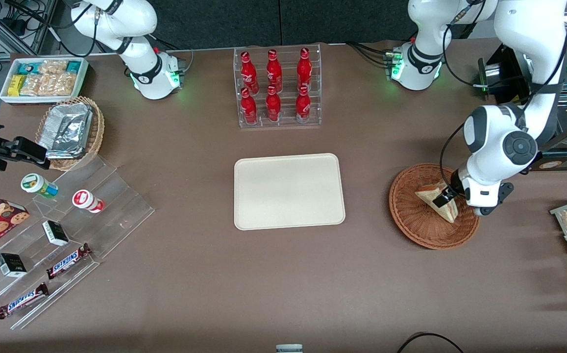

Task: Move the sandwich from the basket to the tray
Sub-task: 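Close the left gripper on the wrapped sandwich and lift it, then carry the held sandwich over to the cream tray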

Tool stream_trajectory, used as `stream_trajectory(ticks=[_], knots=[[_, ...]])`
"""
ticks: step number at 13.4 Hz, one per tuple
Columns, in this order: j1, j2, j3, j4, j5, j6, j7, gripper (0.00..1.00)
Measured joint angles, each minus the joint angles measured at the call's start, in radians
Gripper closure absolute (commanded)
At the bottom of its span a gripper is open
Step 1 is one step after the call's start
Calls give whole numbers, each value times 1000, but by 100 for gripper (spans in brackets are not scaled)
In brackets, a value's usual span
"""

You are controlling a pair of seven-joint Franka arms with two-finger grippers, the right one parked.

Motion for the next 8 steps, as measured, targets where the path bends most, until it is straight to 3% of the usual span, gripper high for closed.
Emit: stream_trajectory(ticks=[1,3,4,8], knots=[[4,13,1,-6,-15,6,0,19],[5,33,3,-13,-28,7,-12,87],[5,38,3,-14,-29,7,-37,100],[5,39,0,-1,-29,-22,-81,100]])
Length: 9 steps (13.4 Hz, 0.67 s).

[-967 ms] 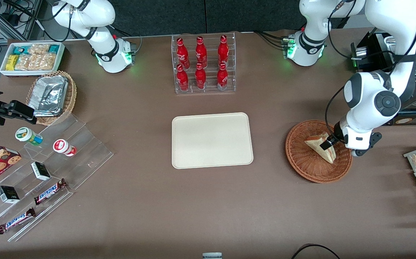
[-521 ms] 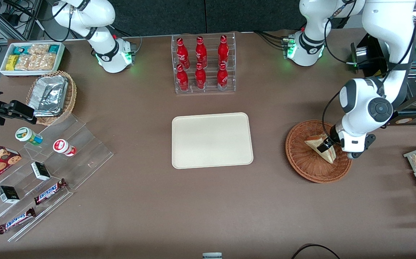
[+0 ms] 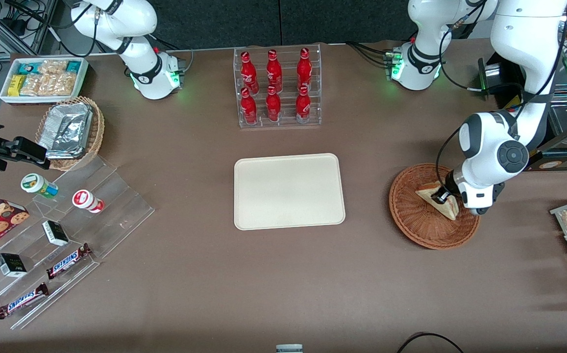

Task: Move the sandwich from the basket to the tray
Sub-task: 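Carry the held sandwich over to the cream tray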

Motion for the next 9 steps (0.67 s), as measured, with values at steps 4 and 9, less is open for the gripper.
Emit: stream_trajectory(ticks=[4,9], knots=[[-5,-5,-5,154,0,-213,0,100],[-150,-8,-17,305,0,-335,3,100]])
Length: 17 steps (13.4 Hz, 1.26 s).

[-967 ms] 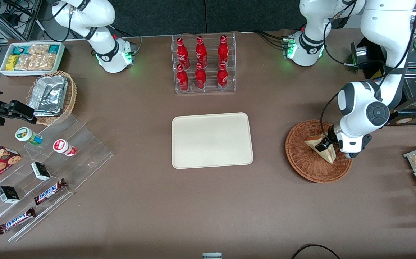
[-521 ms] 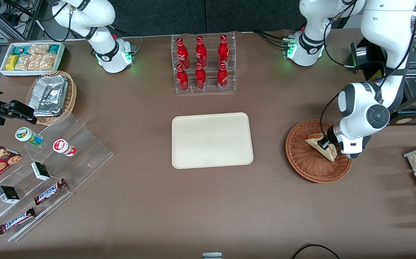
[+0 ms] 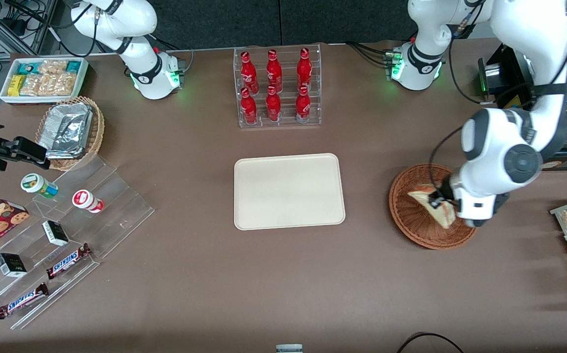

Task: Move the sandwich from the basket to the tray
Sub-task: 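Carry the held sandwich over to the cream tray, then lower the sandwich onto the tray and open the left gripper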

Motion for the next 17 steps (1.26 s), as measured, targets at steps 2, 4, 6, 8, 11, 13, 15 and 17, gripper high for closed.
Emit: stream_trajectory(ticks=[2,4,6,8,11,13,15,17], knots=[[-103,16,-3,8,0,3,-2,100],[-214,46,-6,45,0,4,-10,100],[-309,82,-7,90,0,15,-18,100],[-392,133,-7,139,0,38,-30,100],[-486,204,-6,175,3,96,-34,100],[-538,252,-6,201,16,105,-34,100],[-560,294,-6,229,23,105,-32,100],[-572,334,-6,269,23,105,-30,100]])
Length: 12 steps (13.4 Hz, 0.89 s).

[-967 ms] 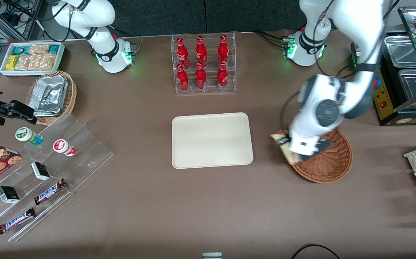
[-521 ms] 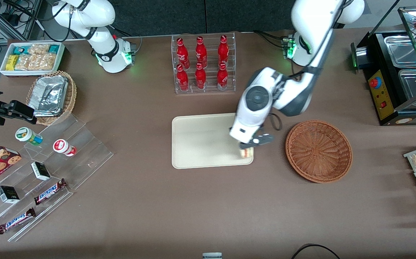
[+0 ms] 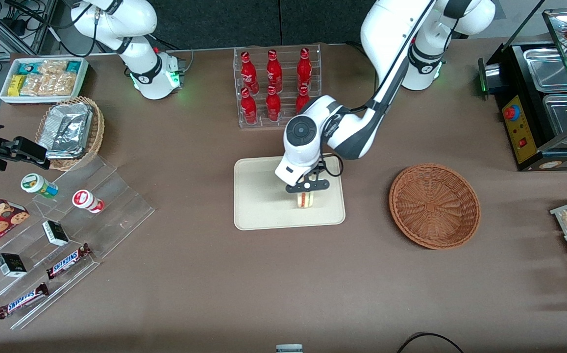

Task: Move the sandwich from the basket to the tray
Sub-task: 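Lower the sandwich onto the tray and open the left gripper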

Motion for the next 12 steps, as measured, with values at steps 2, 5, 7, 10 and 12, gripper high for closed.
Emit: stream_trajectory(ticks=[2,5,7,10,12], knots=[[-9,40,0,52,0,-5,0,100],[-23,82,0,80,0,-9,0,100],[-35,103,0,83,0,-9,0,88],[-37,113,1,98,0,-16,0,0],[-37,113,1,99,0,-16,0,0]])
